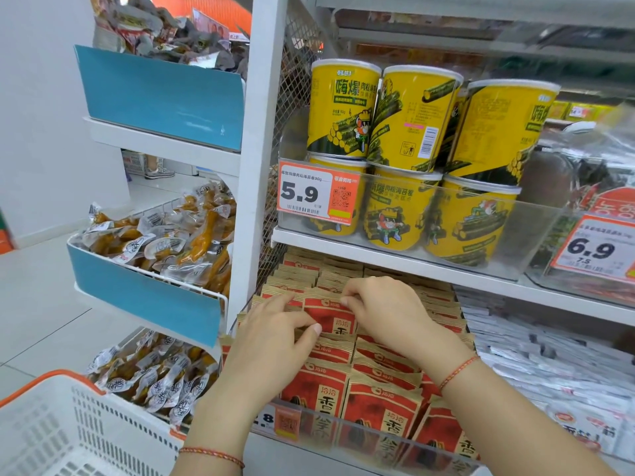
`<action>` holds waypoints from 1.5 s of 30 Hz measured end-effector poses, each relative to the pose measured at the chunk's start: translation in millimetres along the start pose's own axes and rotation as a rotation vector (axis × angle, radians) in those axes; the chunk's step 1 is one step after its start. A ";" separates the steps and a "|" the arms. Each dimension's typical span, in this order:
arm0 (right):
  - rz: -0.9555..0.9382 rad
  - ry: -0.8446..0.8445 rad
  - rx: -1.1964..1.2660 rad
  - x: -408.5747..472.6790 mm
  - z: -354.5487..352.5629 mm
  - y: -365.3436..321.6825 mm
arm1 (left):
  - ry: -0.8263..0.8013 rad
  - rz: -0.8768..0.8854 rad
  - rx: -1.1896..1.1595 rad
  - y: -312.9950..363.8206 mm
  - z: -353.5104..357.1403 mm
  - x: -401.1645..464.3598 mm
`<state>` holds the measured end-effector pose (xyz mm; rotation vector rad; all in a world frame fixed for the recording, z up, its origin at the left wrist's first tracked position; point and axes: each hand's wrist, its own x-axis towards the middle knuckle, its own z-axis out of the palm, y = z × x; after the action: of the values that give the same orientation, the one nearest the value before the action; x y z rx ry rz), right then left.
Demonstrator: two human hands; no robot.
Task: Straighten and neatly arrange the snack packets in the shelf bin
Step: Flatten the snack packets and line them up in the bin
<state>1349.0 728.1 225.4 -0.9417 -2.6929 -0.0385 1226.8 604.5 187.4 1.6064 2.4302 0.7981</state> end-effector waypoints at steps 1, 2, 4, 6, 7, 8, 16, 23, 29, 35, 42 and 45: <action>-0.004 0.033 0.009 -2.7 -3.7 -1.8 | -0.007 -0.005 -0.004 -0.7 -0.3 -0.6; -0.009 0.066 0.013 -5.9 -8.9 -3.6 | -0.011 -0.007 -0.009 -1.2 -1.2 -1.1; -0.014 0.131 0.010 -12.1 -20.1 -5.4 | 0.024 0.006 -0.067 -1.8 -3.6 -1.8; -0.020 0.211 0.016 -16.8 -30.6 -5.1 | 0.149 0.032 -0.211 -1.3 -6.9 -3.6; -0.030 0.273 0.035 -18.5 -34.7 -4.9 | 0.231 0.045 -0.289 -0.5 -8.6 -4.4; -0.049 0.353 0.072 -20.0 -38.9 -5.0 | 0.304 0.052 -0.366 0.4 -10.8 -5.5; -0.113 0.647 0.796 -16.5 -88.7 -14.3 | 0.191 0.070 -1.131 5.5 -37.9 -13.0; -0.012 0.556 0.923 -3.6 -47.5 -23.8 | -0.135 0.034 -1.121 7.2 -41.0 -18.0; 0.082 0.435 1.286 -0.6 -27.1 -26.4 | 0.014 -0.015 -1.089 -3.5 -34.7 -9.4; 0.212 0.269 1.527 -8.1 -13.8 -18.7 | 0.038 -0.058 -1.143 -1.5 -26.4 -3.8; 0.170 0.277 1.553 -14.4 -20.3 -30.4 | 0.094 -0.216 -1.280 13.7 -17.4 -2.0; 0.163 0.284 1.566 -14.6 -20.5 -36.4 | 0.120 -0.271 -1.292 16.5 -16.3 -1.8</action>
<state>1342.8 688.2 243.5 -0.4773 -1.5284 1.5223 1235.0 602.0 209.1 0.6892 1.4087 1.8388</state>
